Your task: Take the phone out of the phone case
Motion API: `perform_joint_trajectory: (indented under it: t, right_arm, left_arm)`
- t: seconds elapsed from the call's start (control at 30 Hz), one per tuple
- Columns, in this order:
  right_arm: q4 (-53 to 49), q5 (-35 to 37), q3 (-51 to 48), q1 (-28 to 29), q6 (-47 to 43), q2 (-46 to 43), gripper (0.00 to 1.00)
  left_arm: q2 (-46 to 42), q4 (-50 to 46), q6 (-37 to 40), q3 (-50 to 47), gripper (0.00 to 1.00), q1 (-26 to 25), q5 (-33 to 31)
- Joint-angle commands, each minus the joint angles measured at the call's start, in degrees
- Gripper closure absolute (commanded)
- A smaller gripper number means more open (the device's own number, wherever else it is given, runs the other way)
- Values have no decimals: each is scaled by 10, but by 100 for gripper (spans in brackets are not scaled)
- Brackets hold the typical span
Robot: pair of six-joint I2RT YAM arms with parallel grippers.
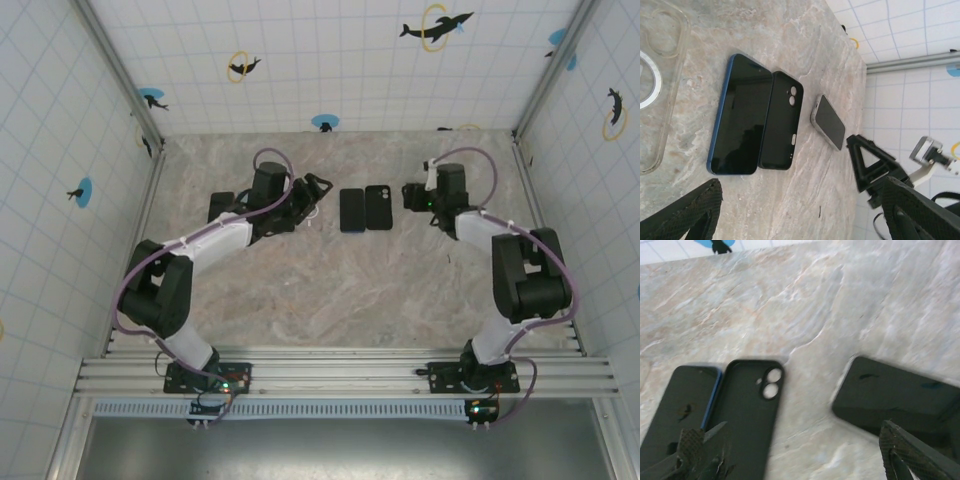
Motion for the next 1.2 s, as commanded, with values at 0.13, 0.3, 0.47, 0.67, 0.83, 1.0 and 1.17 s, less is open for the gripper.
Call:
perform_joint_trajectory:
  t: [0.13,0.3,0.47,0.67,0.83,1.0,1.17]
  right_arm:
    - [-101,-89,87,-67,-125,22,1]
    - [-174,-155,162,-107,-186,84,1]
    - [-282,-229,244,-117,-326,156,1]
    - [-336,-221,307,-125,-432,205,1]
    - [-401,-222,368,-131,-505,257,1]
    - [-415,-243,399,-132,-511,284,1]
    - [-420,-255,409,-135,-497,303,1]
  left_arm:
    - [-30,-19,62,17,9,4,10]
    - [-45,-22,71,2,8,10,10]
    - [-57,-38,86,0,7,18,16]
    - [-68,-51,99,-10,7,26,21]
    - [-71,-57,101,-13,7,28,27]
    - [-69,-68,110,-10,8,28,31]
    - [-67,-69,105,-9,8,28,29]
